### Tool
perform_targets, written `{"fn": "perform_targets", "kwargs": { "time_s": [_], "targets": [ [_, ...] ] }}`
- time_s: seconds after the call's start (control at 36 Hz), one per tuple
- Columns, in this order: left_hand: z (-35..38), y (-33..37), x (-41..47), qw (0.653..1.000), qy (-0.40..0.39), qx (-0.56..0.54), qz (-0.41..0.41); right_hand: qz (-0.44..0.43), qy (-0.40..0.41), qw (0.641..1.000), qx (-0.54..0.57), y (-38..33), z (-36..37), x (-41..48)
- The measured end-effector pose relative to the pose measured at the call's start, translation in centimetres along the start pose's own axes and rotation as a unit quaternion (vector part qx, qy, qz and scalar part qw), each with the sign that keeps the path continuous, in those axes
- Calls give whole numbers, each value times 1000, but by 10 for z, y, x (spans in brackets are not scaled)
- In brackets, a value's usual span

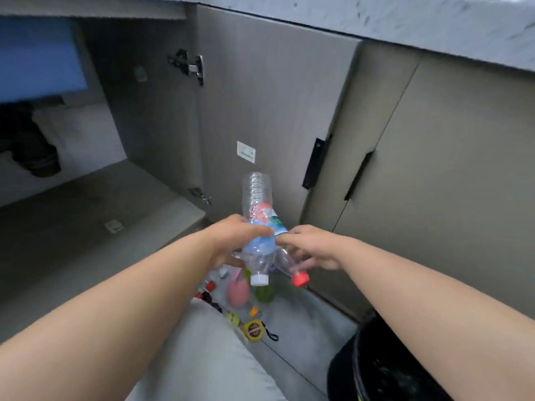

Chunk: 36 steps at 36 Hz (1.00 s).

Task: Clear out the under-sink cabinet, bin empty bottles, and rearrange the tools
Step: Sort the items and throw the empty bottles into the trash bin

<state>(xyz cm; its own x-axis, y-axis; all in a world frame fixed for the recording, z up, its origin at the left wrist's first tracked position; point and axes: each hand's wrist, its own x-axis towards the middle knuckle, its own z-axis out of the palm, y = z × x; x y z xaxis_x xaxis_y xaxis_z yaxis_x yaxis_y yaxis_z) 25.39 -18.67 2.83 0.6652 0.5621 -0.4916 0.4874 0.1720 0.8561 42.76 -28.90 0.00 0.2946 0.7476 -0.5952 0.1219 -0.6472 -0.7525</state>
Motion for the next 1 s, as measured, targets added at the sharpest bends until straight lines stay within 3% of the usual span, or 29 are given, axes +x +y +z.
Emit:
{"fn": "perform_targets", "kwargs": {
  "time_s": [0.11,0.28,0.42,0.5,0.69,0.86,1.0],
  "targets": [
    [57,7,-15,998,-63,25,-12,60,12,998,-18,32,-49,-62],
    [132,-3,-34,996,-79,-34,37,102,39,994,7,87,-108,-147],
    [158,-29,-47,988,-144,-38,38,161,34,986,-22,139,-136,-208],
    [163,-36,-47,989,-145,-19,37,214,50,974,-60,164,-137,-229],
    [159,-47,-43,992,-123,24,19,283,115,933,-190,209,-118,-210],
    [156,-51,-34,994,-108,5,-13,219,221,922,-231,231,-83,-163],
    [156,-56,-25,994,-111,6,15,196,273,901,-273,246,-61,-126]
  ]
}}
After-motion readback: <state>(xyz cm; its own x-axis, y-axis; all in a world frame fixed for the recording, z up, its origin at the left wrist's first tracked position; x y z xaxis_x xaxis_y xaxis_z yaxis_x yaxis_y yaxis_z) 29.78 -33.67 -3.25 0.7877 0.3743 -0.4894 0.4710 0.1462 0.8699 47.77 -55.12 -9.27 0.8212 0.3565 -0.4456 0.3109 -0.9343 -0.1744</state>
